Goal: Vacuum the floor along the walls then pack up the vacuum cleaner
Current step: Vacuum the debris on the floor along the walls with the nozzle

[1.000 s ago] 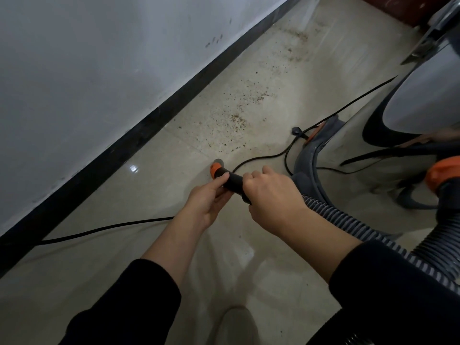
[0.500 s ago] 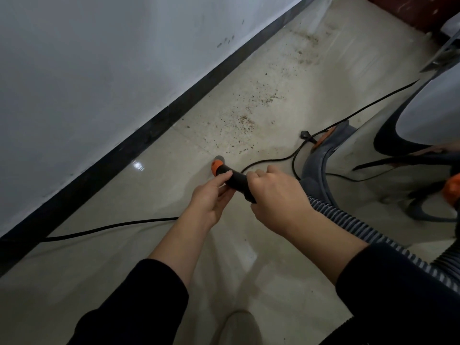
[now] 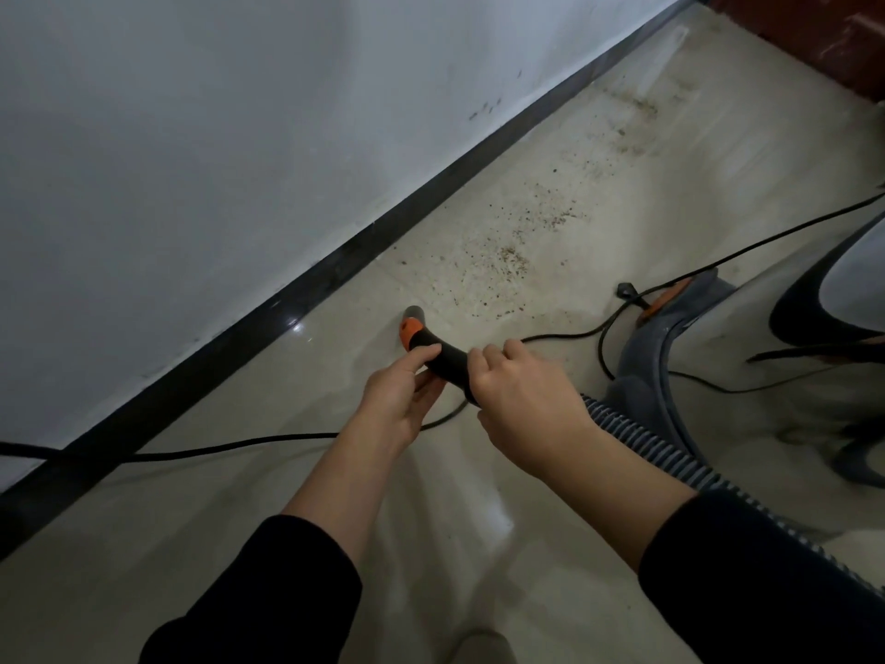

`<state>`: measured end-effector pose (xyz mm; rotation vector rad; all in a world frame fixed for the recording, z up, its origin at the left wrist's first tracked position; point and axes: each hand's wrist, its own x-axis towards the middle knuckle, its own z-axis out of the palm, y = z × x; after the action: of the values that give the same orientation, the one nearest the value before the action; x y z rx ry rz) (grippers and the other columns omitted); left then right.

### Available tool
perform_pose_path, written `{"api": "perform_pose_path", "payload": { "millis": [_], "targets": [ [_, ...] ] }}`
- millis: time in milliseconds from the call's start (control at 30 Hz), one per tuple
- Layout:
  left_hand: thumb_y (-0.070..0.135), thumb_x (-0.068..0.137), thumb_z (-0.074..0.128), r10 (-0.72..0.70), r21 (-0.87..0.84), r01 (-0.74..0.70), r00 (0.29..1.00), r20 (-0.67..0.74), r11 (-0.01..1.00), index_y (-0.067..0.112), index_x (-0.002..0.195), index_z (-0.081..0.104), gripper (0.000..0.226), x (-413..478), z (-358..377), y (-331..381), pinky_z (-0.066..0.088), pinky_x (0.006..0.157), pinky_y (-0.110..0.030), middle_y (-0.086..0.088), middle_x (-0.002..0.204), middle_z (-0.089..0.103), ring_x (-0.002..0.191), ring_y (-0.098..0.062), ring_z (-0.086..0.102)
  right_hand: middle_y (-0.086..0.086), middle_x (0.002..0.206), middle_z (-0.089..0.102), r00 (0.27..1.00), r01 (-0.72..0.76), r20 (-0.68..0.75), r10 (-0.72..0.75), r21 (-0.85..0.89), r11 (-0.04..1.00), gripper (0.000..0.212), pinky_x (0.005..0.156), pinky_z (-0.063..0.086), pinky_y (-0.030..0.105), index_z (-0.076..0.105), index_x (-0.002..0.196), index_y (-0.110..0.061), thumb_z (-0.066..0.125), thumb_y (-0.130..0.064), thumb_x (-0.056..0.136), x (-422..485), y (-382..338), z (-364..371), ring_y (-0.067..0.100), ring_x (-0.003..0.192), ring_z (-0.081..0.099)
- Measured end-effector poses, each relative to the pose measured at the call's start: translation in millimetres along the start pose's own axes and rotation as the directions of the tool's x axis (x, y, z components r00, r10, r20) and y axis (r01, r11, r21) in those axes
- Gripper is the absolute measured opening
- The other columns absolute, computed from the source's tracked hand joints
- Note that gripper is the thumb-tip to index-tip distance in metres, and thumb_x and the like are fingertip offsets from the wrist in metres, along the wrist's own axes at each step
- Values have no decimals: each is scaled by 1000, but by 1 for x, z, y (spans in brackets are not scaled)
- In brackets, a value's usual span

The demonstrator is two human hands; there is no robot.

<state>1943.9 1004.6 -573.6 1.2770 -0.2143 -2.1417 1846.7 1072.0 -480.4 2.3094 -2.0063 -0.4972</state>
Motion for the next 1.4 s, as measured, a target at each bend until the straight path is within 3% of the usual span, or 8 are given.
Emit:
{"api": "perform_pose_path", "payload": {
  "millis": [133, 367, 667, 767, 933, 1033, 1167, 1400],
  "targets": [
    [9, 89, 65, 21, -7, -21, 999, -26, 1000, -5, 125, 56, 40, 0, -9, 7, 53, 96, -33, -22, 112, 67, 104, -25, 67, 11, 115, 57, 998, 53, 21, -52, -42, 998, 35, 79, 45, 32, 46, 128, -3, 51, -9, 93, 8, -8, 0, 24, 102, 53],
    [10, 89, 66, 70, -5, -71, 993, -92, 997, -6, 122, 58, 37, 4, -23, 23, 54, 91, -30, -22, 111, 67, 103, -24, 67, 10, 112, 57, 993, 115, -25, -116, -44, 992, 31, 70, 31, 29, 47, 124, -4, 51, -8, 93, 25, -16, -5, 23, 100, 52],
    [12, 89, 66, 111, 24, -108, 985, -135, 994, -4, 123, 57, 39, 12, -29, 39, 55, 90, -30, -22, 109, 68, 100, -23, 68, 10, 113, 57, 988, 143, -47, -145, -44, 989, 37, 70, 34, 30, 46, 126, -2, 56, -11, 91, 45, -18, -2, 23, 101, 52],
    [11, 89, 65, 119, 31, -116, 983, -137, 993, -4, 122, 56, 37, 16, -26, 44, 53, 95, -32, -23, 110, 67, 102, -25, 67, 10, 114, 57, 990, 130, -53, -131, -16, 991, 39, 73, 37, 30, 46, 127, -2, 58, -12, 91, 52, -16, 0, 23, 102, 51],
    [10, 89, 66, 111, 41, -107, 986, -126, 993, -2, 121, 57, 35, 17, -18, 46, 56, 85, -29, -22, 110, 67, 101, -24, 67, 10, 116, 58, 994, 102, -46, -101, 25, 994, 40, 77, 41, 30, 46, 127, -4, 60, -14, 90, 53, -8, 0, 23, 103, 51],
    [10, 89, 66, 95, 49, -90, 987, -133, 995, -3, 121, 58, 35, 15, -13, 40, 55, 84, -28, -22, 111, 66, 102, -24, 66, 10, 115, 58, 993, 110, -35, -110, 1, 994, 38, 75, 38, 30, 47, 124, -4, 60, -14, 90, 47, -4, 0, 23, 103, 52],
    [11, 89, 65, 65, 68, -58, 992, -106, 996, -4, 118, 59, 33, 11, -4, 32, 55, 73, -24, -20, 104, 67, 93, -21, 67, 10, 112, 59, 995, 98, -6, -98, -19, 995, 33, 69, 31, 29, 49, 121, -4, 58, -11, 90, 35, 5, -3, 23, 100, 52],
    [9, 90, 65, 39, 105, -32, 997, -67, 994, -5, 117, 60, 31, 14, 20, 16, 55, 71, -24, -19, 101, 68, 89, -21, 68, 11, 111, 59, 999, 36, 21, -36, -7, 999, 27, 69, 33, 30, 49, 118, -5, 52, -6, 91, 19, 24, -3, 25, 100, 52]
  ]
}}
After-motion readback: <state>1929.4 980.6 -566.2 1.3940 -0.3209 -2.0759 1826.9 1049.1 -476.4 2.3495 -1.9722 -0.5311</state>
